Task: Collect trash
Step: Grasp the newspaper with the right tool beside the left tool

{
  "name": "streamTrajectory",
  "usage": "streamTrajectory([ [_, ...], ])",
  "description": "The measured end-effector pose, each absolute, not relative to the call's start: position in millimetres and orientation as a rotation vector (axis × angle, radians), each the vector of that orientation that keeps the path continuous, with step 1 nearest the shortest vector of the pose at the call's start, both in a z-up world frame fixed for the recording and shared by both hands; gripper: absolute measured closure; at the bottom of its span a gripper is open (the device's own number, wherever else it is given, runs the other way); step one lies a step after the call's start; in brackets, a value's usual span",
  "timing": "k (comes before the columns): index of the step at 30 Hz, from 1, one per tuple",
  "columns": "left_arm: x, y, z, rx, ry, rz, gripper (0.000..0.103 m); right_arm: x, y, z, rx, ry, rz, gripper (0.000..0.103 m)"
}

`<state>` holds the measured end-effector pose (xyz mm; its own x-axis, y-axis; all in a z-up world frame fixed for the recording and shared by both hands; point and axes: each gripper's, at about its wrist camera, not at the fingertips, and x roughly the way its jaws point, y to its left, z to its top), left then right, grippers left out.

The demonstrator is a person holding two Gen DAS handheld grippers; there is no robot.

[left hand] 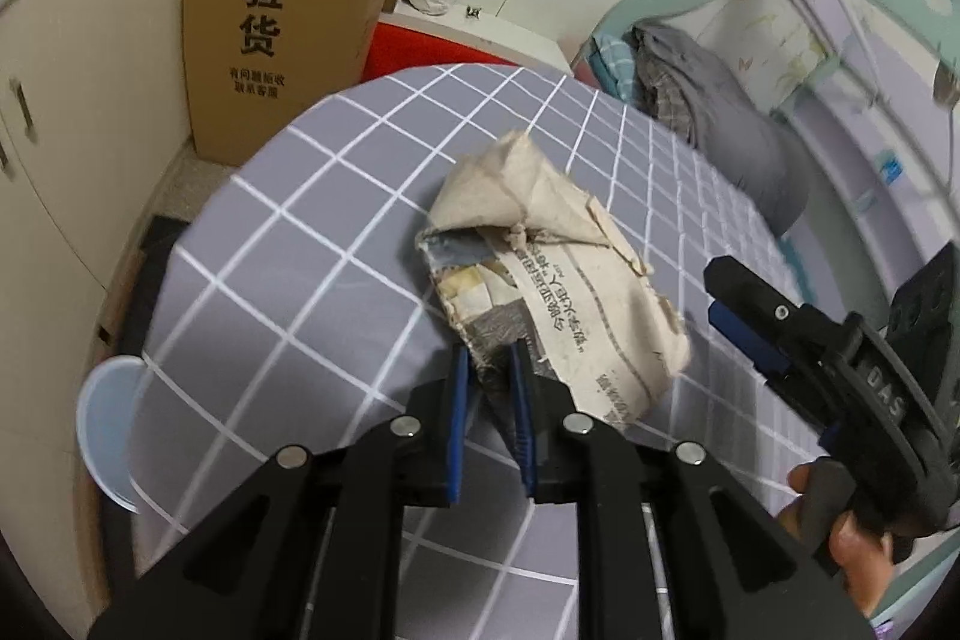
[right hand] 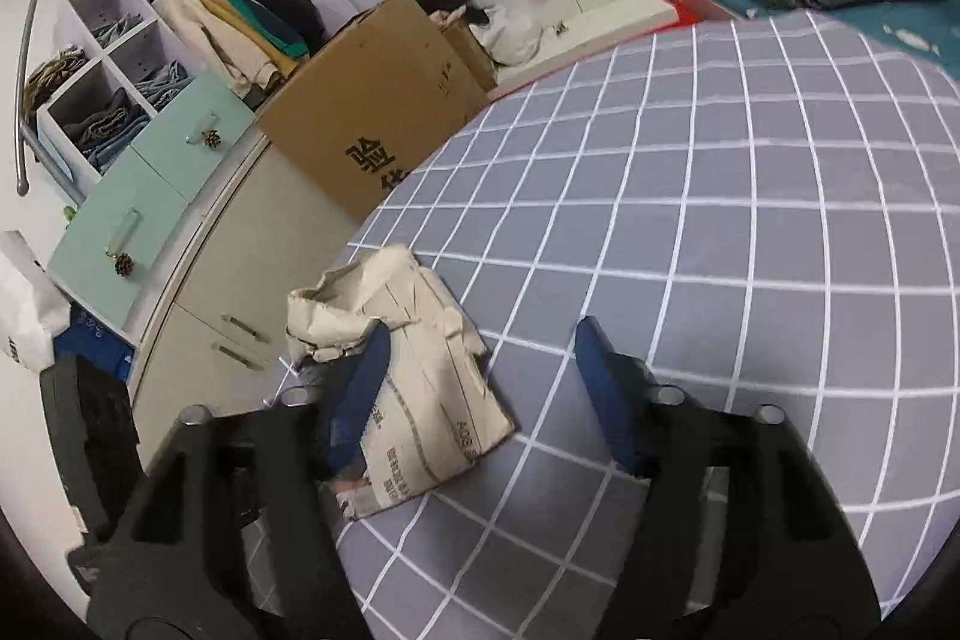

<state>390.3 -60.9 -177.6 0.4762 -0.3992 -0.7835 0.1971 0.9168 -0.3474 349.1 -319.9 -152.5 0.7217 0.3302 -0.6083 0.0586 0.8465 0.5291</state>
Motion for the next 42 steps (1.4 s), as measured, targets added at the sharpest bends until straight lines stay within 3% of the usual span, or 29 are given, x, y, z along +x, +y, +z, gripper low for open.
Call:
streamTrajectory([
  [3, 393, -65, -175, -0.172, 0.995, -0.349, 0.083, 356, -311, -156, 0.541, 0.792, 0.197, 0.049],
  [5, 395, -63, -174, -0.21, 0.994, -0.378, 0.064, 360, -306, -161, 0.551, 0.821, 0.215, 0.055],
  [8, 393, -67, -174, -0.183, 0.977, -0.367, 0.062, 360, -302, -168, 0.57, 0.854, 0.242, 0.058],
  [9, 392, -70, -174, -0.157, 0.966, -0.359, 0.064, 360, -301, -168, 0.562, 0.855, 0.239, 0.06],
  [11, 391, -73, -174, -0.126, 0.952, -0.326, 0.077, 361, -301, -170, 0.59, 0.869, 0.256, 0.07],
  [14, 390, -67, -175, -0.169, 0.947, -0.309, 0.086, 362, -298, -172, 0.592, 0.872, 0.265, 0.077],
  [20, 390, -54, -178, -0.256, 0.936, -0.298, 0.092, 357, -291, -172, 0.535, 0.862, 0.233, 0.091],
  [31, 386, -34, -175, -0.313, 0.902, -0.288, 0.095, 347, -277, -168, 0.511, 0.852, 0.266, 0.096],
  [33, 388, -32, -174, -0.287, 0.895, -0.295, 0.088, 348, -278, -167, 0.51, 0.85, 0.267, 0.096],
  [35, 395, -32, -176, -0.264, 0.901, -0.293, 0.061, 349, -279, -167, 0.514, 0.85, 0.268, 0.096],
  [42, 416, -47, -177, -0.211, 0.876, -0.34, 0.061, 358, -286, -174, 0.523, 0.868, 0.27, 0.096],
])
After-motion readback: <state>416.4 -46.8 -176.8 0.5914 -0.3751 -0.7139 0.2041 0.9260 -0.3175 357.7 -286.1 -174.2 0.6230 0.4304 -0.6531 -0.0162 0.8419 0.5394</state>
